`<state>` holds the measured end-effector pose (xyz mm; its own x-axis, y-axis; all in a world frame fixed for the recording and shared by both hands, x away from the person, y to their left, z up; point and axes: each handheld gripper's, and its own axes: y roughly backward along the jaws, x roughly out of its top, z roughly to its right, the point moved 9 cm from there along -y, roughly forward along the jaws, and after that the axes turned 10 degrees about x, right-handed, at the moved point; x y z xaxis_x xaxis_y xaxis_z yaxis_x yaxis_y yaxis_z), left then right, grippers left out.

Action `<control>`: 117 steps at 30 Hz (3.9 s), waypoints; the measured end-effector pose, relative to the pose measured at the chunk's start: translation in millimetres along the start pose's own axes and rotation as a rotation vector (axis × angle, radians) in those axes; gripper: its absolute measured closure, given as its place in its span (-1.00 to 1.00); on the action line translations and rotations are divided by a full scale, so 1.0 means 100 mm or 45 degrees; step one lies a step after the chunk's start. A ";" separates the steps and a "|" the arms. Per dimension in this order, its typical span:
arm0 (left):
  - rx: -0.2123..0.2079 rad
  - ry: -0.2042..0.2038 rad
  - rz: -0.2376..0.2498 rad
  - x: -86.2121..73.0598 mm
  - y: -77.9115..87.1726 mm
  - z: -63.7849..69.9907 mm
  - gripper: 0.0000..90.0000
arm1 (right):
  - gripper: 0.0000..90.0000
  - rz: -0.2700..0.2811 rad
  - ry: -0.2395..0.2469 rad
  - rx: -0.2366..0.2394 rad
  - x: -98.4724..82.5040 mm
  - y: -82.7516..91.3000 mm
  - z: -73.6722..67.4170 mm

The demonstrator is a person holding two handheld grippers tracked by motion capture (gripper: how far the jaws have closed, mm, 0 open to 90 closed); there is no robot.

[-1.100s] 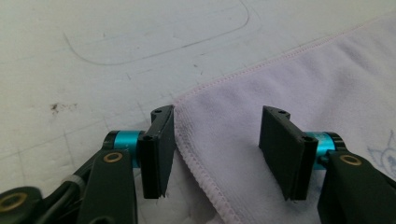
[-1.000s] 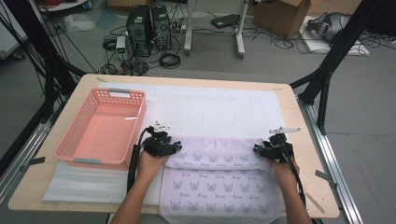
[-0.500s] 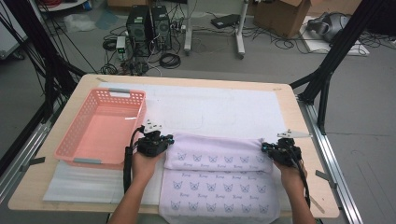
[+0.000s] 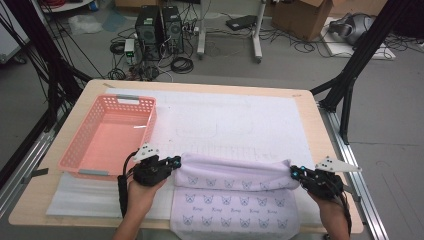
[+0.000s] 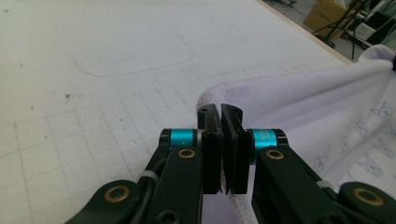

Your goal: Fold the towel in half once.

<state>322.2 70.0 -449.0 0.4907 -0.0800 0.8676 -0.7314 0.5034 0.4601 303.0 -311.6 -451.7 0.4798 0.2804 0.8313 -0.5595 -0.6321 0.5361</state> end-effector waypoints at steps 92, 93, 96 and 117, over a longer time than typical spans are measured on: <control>0.178 -0.009 -0.244 0.05 -0.58 -0.21 0.90 | 0.95 -0.105 -0.105 -0.075 -0.21 -0.39 0.37; 0.179 0.005 -0.231 0.12 -0.62 -0.24 0.90 | 0.95 -0.089 -0.113 -0.080 -0.17 -0.41 0.41; 0.189 0.022 -0.226 0.29 -0.77 -0.35 0.90 | 0.95 -0.064 -0.165 -0.075 -0.03 -0.48 0.57; 0.193 0.090 -0.181 0.62 -1.31 -0.75 0.68 | 0.90 -0.120 -0.165 -0.155 0.51 -1.01 1.12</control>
<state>484.0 63.9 -469.8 0.6218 -0.0778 0.7793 -0.7130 0.3556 0.6043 459.3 -314.3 -480.2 0.6124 0.2342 0.7550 -0.5819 -0.5129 0.6311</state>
